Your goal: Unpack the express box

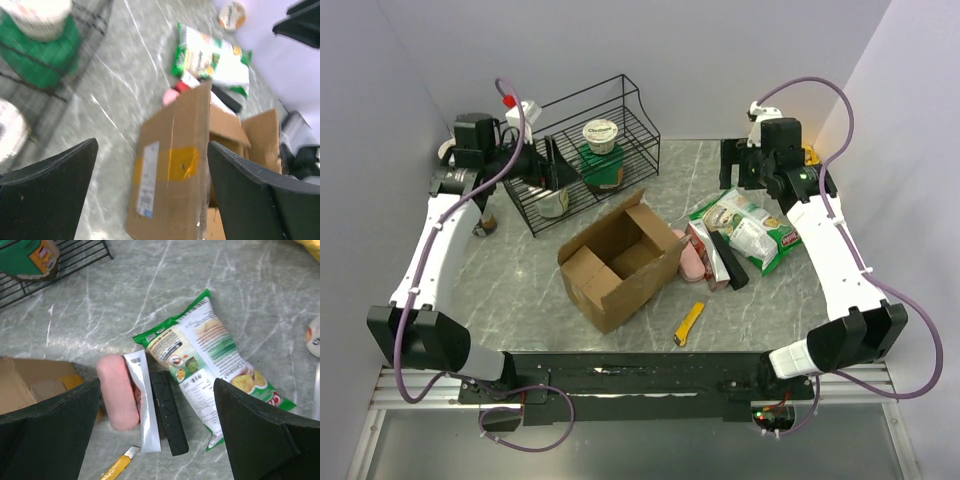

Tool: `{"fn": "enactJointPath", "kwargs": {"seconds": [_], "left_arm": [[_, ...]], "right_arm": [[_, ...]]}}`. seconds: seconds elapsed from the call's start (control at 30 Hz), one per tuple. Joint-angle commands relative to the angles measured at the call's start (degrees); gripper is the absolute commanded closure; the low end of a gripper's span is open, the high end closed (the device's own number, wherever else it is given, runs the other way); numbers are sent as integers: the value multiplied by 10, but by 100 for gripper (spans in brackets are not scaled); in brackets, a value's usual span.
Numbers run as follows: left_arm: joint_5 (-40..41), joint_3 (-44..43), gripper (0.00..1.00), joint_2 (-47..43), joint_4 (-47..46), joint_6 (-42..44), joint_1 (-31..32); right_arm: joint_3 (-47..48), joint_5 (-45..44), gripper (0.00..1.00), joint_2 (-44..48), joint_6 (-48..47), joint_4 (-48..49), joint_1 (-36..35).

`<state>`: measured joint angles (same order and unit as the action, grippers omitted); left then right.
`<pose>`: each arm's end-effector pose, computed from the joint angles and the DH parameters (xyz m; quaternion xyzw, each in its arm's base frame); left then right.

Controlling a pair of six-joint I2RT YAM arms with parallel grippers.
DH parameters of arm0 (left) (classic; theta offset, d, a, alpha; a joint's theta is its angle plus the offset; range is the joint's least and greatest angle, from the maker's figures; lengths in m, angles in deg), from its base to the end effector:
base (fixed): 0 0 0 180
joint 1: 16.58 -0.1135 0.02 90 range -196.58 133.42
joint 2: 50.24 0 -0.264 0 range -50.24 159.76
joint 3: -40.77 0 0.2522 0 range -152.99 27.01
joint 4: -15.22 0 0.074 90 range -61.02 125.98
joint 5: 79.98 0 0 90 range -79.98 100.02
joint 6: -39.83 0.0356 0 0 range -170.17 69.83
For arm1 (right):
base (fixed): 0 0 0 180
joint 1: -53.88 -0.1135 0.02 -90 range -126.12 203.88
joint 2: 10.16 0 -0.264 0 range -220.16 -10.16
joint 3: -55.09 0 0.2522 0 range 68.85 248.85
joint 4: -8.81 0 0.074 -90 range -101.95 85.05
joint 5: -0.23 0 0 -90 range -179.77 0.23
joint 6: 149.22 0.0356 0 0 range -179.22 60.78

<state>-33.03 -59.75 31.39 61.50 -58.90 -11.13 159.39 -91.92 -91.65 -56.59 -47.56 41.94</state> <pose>0.3053 -0.0535 0.4103 0.1678 0.8000 -0.3708 0.4410 0.2984 0.0617 0.4118 -0.0627 0.8788 0.0436 0.4711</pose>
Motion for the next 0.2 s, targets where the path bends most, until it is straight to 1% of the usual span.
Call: {"fn": "enactJointPath", "kwargs": {"seconds": [0.0, 0.1, 0.17], "left_arm": [[93, -69, 4, -11, -17, 25, 4], [152, -88, 4, -2, -23, 40, 3], [173, -95, 4, 4, -29, 29, 2]], "right_arm": [[44, -46, 0, 11, 16, 2, 1], [74, -35, 0, 5, -3, -2, 0], [85, -32, 0, 5, -4, 3, 0]]}}
